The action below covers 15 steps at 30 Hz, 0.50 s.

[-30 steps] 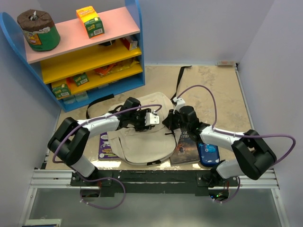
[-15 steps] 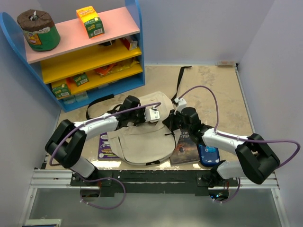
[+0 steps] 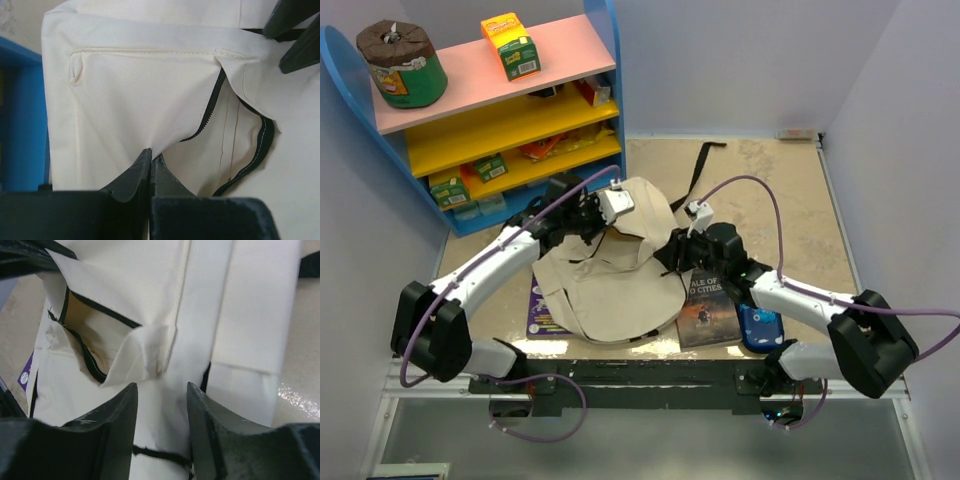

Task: Pack the student bag
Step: Pick up the student bag at the center of the board.

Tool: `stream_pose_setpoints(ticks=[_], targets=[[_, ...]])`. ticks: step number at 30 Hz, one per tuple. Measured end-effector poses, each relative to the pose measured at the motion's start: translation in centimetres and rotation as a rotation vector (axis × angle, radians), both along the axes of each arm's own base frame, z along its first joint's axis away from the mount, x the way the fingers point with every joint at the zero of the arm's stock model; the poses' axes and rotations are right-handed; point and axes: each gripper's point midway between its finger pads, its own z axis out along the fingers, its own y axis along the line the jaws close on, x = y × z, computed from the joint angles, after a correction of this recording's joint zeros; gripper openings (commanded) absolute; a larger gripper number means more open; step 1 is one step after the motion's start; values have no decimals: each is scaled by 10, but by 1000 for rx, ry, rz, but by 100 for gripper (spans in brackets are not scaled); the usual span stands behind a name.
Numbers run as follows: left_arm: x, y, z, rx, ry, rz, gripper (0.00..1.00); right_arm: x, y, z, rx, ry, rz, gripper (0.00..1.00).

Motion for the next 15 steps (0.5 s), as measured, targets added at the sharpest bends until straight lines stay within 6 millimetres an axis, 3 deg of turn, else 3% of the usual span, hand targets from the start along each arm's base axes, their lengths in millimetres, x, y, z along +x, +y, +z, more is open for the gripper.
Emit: stream_pose_setpoints(ticks=[3,6,10,12,15], targets=[[3,21,16,-10,16,62,0,0,0,17,2,0,-2,64],[6,38,46,-22,-5,103,0,5,-2,56,34,-58,-27,70],[4,54,110,-59,-95,135,0,20,-17,112,83,-167,-125,73],[1,61,146,-83,-154,149,0,30,-31,120,86,-177,-197,73],[-5,75,198,-112,-265,195,0,49,-63,106,61,-142,-333,74]])
